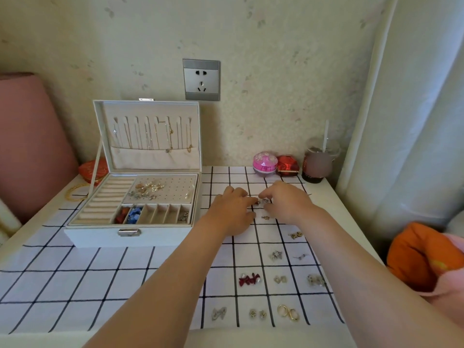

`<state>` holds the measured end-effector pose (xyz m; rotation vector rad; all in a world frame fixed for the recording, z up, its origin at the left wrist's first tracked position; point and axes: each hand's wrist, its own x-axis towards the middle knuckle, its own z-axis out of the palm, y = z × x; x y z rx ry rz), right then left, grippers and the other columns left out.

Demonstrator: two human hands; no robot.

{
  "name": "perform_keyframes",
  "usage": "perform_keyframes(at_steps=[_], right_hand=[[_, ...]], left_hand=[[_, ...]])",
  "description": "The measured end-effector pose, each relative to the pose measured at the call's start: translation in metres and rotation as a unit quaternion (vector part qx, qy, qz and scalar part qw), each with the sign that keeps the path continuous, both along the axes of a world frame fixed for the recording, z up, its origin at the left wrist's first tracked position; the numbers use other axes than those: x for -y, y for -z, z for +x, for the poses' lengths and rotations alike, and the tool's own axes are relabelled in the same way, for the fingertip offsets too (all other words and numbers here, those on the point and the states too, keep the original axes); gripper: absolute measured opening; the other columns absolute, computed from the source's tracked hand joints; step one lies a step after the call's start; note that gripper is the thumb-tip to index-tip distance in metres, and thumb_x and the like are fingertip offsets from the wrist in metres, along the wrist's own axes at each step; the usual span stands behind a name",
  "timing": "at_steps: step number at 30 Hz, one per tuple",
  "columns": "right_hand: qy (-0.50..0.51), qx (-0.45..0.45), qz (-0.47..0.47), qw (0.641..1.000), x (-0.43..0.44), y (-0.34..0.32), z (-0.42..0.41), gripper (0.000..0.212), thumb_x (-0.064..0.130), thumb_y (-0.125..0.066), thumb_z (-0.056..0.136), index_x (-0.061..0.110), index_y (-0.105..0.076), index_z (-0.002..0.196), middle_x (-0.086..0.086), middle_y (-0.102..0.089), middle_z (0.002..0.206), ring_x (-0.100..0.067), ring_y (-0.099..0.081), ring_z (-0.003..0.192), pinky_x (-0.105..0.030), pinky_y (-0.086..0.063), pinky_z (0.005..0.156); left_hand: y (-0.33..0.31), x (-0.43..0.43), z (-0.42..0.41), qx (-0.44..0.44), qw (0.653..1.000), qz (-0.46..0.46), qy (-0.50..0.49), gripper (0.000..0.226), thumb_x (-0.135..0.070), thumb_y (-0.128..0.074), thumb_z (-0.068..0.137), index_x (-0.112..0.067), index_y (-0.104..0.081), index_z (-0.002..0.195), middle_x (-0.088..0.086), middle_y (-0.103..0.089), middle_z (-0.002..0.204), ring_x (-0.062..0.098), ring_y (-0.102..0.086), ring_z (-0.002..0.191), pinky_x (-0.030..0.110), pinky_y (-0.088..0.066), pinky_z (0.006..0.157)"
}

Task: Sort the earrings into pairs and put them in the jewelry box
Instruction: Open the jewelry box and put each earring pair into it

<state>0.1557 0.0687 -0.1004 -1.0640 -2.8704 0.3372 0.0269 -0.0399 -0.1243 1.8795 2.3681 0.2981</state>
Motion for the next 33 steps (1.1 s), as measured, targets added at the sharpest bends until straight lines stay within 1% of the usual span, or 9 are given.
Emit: perform_keyframes(at_steps=[7, 12, 17, 20, 22, 25, 27, 30, 33], right_hand=[[0.012, -0.025, -0.073, 0.997, -0.0023, -0.0019, -0.0001, 0.027, 0.022, -0.066, 0.092, 0.028, -0.072, 0.117, 0.009, -0.068, 0.109, -0.013, -0.062, 0.107, -0.035, -0.053, 0.093], [0.024, -0.071, -0.125, 0.989, -0.0052, 0.0012, 0.0005, 0.021, 0.024, -0.080, 0.081, 0.029, -0.078, 0.101, 0.020, -0.064, 0.083, -0.006, -0.064, 0.091, -0.031, -0.054, 0.089], [0.024, -0.107, -0.159, 0.981, -0.0058, 0.0039, 0.0034, 0.015, 0.024, -0.079, 0.080, 0.038, -0.074, 0.083, 0.017, -0.070, 0.087, -0.004, -0.065, 0.087, -0.032, -0.055, 0.088], [0.025, -0.141, -0.180, 0.973, -0.0048, 0.0037, 0.0047, 0.017, 0.020, -0.073, 0.085, 0.036, -0.076, 0.088, 0.011, -0.073, 0.097, -0.004, -0.065, 0.083, -0.029, -0.054, 0.084], [0.031, -0.148, -0.192, 0.970, -0.0034, 0.0033, 0.0050, 0.017, 0.018, -0.073, 0.086, 0.031, -0.076, 0.097, 0.009, -0.071, 0.093, -0.002, -0.062, 0.074, -0.026, -0.052, 0.077], [0.035, -0.149, -0.195, 0.969, -0.0013, 0.0032, 0.0047, 0.025, 0.012, -0.075, 0.085, 0.023, -0.073, 0.108, 0.009, -0.067, 0.087, -0.001, -0.061, 0.075, -0.019, -0.048, 0.071], [0.040, -0.155, -0.197, 0.967, 0.0001, 0.0030, 0.0044, 0.021, 0.013, -0.076, 0.085, 0.022, -0.075, 0.103, 0.009, -0.068, 0.086, 0.000, -0.060, 0.071, -0.018, -0.047, 0.069], [0.041, -0.163, -0.196, 0.966, 0.0026, 0.0037, 0.0027, 0.013, 0.018, -0.075, 0.086, 0.026, -0.077, 0.096, 0.013, -0.068, 0.078, -0.001, -0.058, 0.062, -0.024, -0.048, 0.069], [0.039, -0.148, -0.171, 0.973, 0.0036, 0.0046, 0.0015, 0.014, 0.021, -0.073, 0.087, 0.029, -0.079, 0.097, 0.010, -0.073, 0.089, -0.008, -0.066, 0.080, -0.032, -0.056, 0.080]], left_hand=[[-0.0007, -0.0010, -0.0054, 0.038, 0.997, 0.056, -0.040, 0.026, -0.041, -0.061, 0.092, -0.029, -0.066, 0.114, -0.002, -0.056, 0.117, 0.019, -0.043, 0.119, 0.038, -0.045, 0.094], [-0.0030, -0.0020, -0.0004, 0.055, 0.995, 0.059, -0.055, 0.040, -0.045, -0.066, 0.088, -0.034, -0.061, 0.126, -0.004, -0.057, 0.118, 0.017, -0.043, 0.120, 0.037, -0.045, 0.092], [-0.0021, -0.0034, 0.0010, 0.107, 0.988, 0.079, -0.081, 0.029, -0.041, -0.071, 0.085, -0.031, -0.067, 0.112, -0.007, -0.062, 0.105, 0.015, -0.046, 0.111, 0.034, -0.047, 0.087], [-0.0018, -0.0017, -0.0007, 0.133, 0.984, 0.084, -0.079, 0.017, -0.035, -0.070, 0.086, -0.031, -0.066, 0.102, -0.009, -0.063, 0.103, 0.013, -0.047, 0.108, 0.033, -0.046, 0.086], [-0.0023, -0.0010, -0.0006, 0.139, 0.984, 0.082, -0.077, 0.011, -0.033, -0.070, 0.087, -0.030, -0.066, 0.097, -0.009, -0.064, 0.101, 0.013, -0.046, 0.108, 0.033, -0.046, 0.086], [-0.0038, -0.0002, 0.0011, 0.127, 0.987, 0.075, -0.069, 0.005, -0.031, -0.069, 0.088, -0.027, -0.068, 0.091, -0.007, -0.061, 0.100, 0.014, -0.045, 0.109, 0.035, -0.046, 0.089], [-0.0033, 0.0009, 0.0006, 0.123, 0.987, 0.077, -0.064, 0.005, -0.031, -0.068, 0.088, -0.028, -0.067, 0.091, -0.008, -0.061, 0.100, 0.014, -0.045, 0.108, 0.035, -0.046, 0.088], [-0.0027, 0.0038, -0.0013, 0.144, 0.985, 0.083, -0.049, 0.017, -0.028, -0.067, 0.088, -0.029, -0.063, 0.104, -0.010, -0.063, 0.102, 0.014, -0.048, 0.107, 0.035, -0.048, 0.088], [-0.0037, 0.0047, -0.0003, 0.148, 0.986, 0.072, -0.041, 0.033, -0.030, -0.067, 0.088, -0.031, -0.064, 0.122, -0.009, -0.063, 0.105, 0.013, -0.047, 0.108, 0.034, -0.047, 0.090]])
